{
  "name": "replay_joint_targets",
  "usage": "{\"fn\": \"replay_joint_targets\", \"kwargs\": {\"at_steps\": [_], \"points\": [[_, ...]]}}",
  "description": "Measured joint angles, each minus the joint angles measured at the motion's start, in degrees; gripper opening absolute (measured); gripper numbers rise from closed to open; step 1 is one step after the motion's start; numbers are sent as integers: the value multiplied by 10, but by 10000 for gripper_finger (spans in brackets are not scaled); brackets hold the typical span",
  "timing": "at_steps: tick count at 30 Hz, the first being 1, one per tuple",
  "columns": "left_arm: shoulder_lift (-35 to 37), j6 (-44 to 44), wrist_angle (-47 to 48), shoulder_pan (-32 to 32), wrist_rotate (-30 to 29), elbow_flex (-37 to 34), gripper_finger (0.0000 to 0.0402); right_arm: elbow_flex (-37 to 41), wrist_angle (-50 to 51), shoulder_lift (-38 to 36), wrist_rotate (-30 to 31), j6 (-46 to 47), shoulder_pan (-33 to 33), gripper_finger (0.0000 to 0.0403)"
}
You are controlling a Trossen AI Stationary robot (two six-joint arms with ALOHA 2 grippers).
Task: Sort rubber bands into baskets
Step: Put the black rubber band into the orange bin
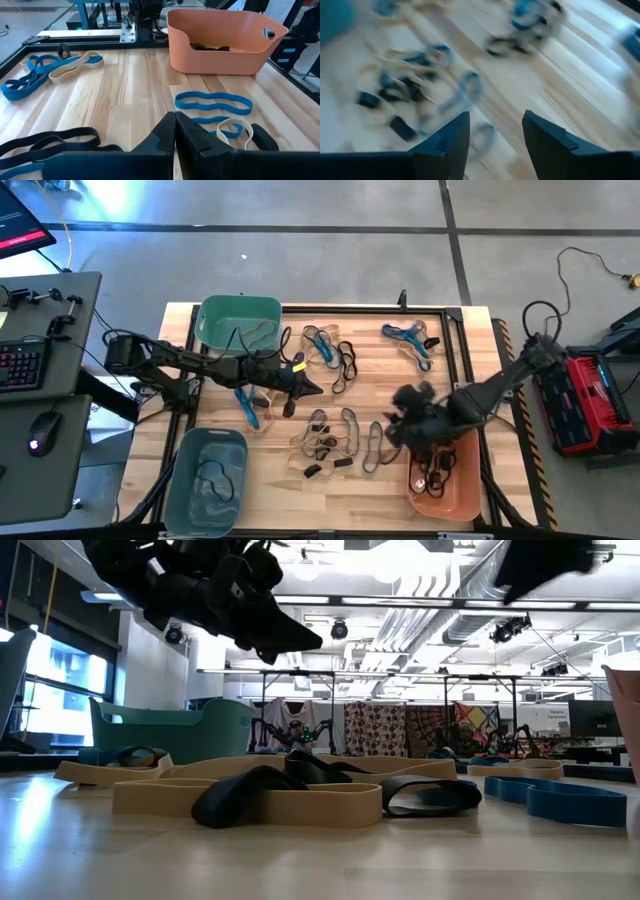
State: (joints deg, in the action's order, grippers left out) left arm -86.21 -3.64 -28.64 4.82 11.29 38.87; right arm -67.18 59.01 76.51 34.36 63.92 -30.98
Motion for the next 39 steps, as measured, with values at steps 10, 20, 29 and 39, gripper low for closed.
{"fn": "replay_joint_targets", "kwargs": {"at_steps": [10, 20, 29, 39], "points": [[1, 44, -119, 4, 2, -81, 0, 153, -436, 14, -214, -296, 120, 171], [1, 45, -120, 4, 1, -91, 0, 96, -481, 165, -278, -345, 130, 171], [1, 36, -123, 4, -1, -91, 0, 39, -475, 263, -330, -356, 132, 171], [1, 23, -129, 4, -2, -90, 0, 43, -454, 278, -340, -364, 150, 136]]}}
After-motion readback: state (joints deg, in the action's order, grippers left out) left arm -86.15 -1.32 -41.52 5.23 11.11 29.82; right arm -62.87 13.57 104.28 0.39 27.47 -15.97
